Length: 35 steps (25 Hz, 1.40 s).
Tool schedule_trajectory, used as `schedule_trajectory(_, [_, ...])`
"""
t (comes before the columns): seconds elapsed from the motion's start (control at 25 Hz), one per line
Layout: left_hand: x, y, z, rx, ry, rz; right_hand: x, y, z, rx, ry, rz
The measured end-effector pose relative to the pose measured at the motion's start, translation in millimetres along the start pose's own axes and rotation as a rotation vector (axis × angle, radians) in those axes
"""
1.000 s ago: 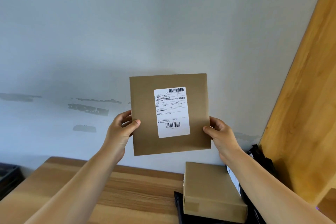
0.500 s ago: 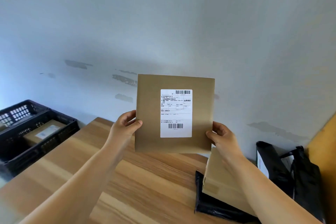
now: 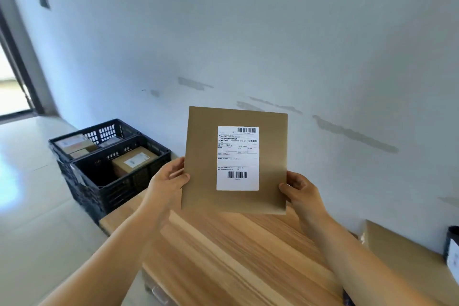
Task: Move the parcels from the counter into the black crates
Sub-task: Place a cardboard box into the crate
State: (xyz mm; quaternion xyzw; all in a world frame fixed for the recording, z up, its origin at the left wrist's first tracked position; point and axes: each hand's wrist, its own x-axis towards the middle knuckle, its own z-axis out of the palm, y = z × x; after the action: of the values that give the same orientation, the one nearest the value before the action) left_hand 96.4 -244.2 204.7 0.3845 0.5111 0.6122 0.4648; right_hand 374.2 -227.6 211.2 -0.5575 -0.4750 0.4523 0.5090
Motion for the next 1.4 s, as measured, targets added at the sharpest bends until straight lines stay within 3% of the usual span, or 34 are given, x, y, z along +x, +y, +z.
schedule_trajectory(0.24, [9, 24, -183, -0.014, 0.094, -0.035, -33, 9, 189, 0.007, -0.142, 0.023])
schedule_trajectory(0.48, [21, 37, -315, 0.053, 0.227, -0.100, -43, 30, 330, -0.022, -0.289, 0.129])
schedule_trajectory(0.84, [92, 25, -407, 0.110, 0.324, -0.232, 14, 60, 464, -0.079, -0.434, 0.211])
schedule_trajectory(1.08, [200, 31, -462, 0.191, 0.448, -0.295, 101, 76, 573, -0.145, -0.507, 0.248])
schedule_trajectory(1.4, [317, 14, -528, 0.254, 0.488, -0.413, 185, 99, 681, -0.229, -0.593, 0.368])
